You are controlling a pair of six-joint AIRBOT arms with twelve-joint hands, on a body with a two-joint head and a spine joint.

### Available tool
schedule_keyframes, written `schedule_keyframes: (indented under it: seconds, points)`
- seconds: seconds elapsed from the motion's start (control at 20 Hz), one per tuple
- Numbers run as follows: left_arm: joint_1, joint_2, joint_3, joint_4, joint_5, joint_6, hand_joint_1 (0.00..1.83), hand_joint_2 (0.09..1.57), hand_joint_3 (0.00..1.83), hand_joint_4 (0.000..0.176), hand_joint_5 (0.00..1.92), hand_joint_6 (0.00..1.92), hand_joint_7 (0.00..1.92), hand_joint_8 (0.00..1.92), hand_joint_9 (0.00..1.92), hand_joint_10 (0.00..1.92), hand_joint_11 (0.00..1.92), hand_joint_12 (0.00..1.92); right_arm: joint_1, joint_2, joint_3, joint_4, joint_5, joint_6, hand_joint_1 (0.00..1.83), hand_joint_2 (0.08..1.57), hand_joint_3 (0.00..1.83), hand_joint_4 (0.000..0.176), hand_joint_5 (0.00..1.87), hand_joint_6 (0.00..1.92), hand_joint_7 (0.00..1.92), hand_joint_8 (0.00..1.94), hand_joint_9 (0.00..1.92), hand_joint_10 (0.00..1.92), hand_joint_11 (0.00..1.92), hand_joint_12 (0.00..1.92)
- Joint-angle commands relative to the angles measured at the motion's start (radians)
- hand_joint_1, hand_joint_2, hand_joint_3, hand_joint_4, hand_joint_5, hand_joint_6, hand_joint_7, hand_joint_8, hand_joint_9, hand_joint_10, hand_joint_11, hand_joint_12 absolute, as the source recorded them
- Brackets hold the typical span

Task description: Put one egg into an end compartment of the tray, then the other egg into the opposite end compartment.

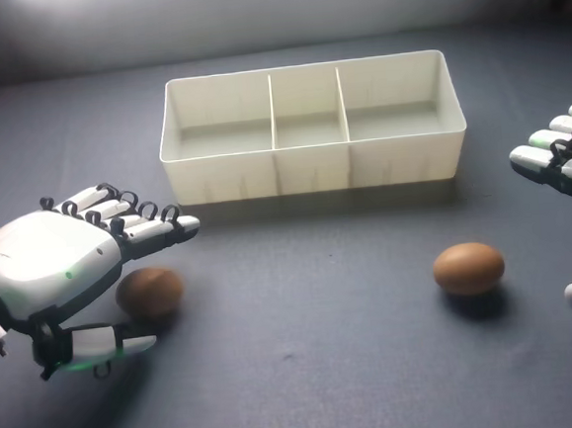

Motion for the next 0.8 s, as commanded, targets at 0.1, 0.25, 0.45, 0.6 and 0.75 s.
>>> schedule_keyframes:
  seconds: [0.1,0.25,0.45,0.6,0.75]
  points:
    - [-0.017,-0.017,0.021,-0.009,-0.066,-0.001,0.97,1.09,0.0,0.026,0.42,0.05,0.59,0.11,0.15,1.26,0.0,1.82,0.003,0.001,0.005,0.001,0.125,0.011,0.09,1.29,0.06,0.0,0.0,0.0,0.0,0.0,0.0,0.0,0.0,0.0]
    - [-0.021,-0.029,0.029,-0.011,-0.056,-0.001,1.16,1.19,0.02,0.0,0.72,1.11,0.73,1.31,0.82,1.84,0.9,1.92,0.001,0.001,0.005,0.004,0.129,0.012,0.09,1.32,0.07,0.0,0.0,0.0,0.0,0.0,0.0,0.0,0.0,0.0]
    - [-0.025,-0.008,0.006,-0.001,-0.135,-0.005,1.13,1.17,0.0,0.0,0.88,1.16,1.4,1.92,1.59,1.92,1.72,1.92,-0.004,0.001,0.005,0.009,0.137,0.019,0.11,1.34,0.07,0.0,0.0,0.0,0.0,0.0,0.0,0.0,0.0,0.0]
    - [-0.037,0.047,-0.041,0.032,-0.226,0.006,1.12,1.18,0.0,0.0,0.86,1.19,1.14,1.92,1.39,1.92,1.53,1.92,-0.004,0.001,0.005,0.009,0.142,0.021,0.11,1.34,0.05,0.0,0.0,0.0,0.0,0.0,0.0,0.0,0.0,0.0]
    - [-0.113,0.063,-0.045,0.067,-0.237,0.016,1.11,1.2,0.0,0.0,0.82,1.25,1.05,1.92,1.29,1.92,1.39,1.92,-0.004,0.002,0.003,0.012,0.151,0.022,0.12,1.32,0.03,0.0,0.0,0.0,0.0,0.0,0.0,0.0,0.0,0.0]
